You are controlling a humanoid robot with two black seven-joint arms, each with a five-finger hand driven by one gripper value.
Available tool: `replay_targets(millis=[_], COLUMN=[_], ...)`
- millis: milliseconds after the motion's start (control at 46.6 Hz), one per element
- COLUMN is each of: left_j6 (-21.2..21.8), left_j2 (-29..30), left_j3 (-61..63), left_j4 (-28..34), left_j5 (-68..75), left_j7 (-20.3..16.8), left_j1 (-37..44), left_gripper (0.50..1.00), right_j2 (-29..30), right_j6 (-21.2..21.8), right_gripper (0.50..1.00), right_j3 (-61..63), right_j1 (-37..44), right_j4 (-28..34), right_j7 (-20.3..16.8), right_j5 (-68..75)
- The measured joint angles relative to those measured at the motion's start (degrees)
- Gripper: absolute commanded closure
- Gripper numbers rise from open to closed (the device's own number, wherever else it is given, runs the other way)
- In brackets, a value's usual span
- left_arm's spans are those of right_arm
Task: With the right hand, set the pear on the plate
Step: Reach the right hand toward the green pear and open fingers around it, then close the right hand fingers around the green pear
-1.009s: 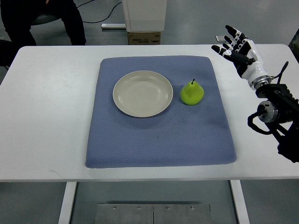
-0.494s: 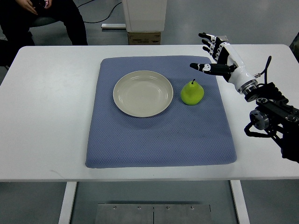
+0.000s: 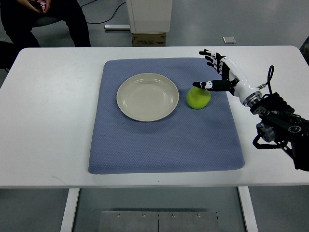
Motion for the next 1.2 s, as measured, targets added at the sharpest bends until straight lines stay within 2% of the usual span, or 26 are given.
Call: replay_targets(millis=[300,987,1094,1202], left_j6=[0.0,0.0,0.0,0.0], left_j2=[0.0,0.0,0.0,0.0], left_j3=[0.0,0.0,0.0,0.0], left_j4=[0.0,0.0,0.0,0.0], left_j5=[0.0,0.0,0.0,0.0], left_j7=[0.0,0.0,0.0,0.0], left_j1=[0.0,0.0,0.0,0.0], left_gripper=[0.5,0.5,0.5,0.5], right_j2=[0.2,1.8,2.0,2.1], right_j6=[-3.6,-5.2,-5.6,-5.7], right_gripper=[0.502,0.519,0.555,0.642], right_j3=[-6.8,-9.2,-9.2,-9.7], right_j1=[0.4,-1.0,-1.3,-1.4], right_j4=[-1.5,-1.7,-1.7,-1.7], right_j7=[0.0,0.0,0.0,0.0], right_j5=[-0.1,-0.1,-0.1,-0.2])
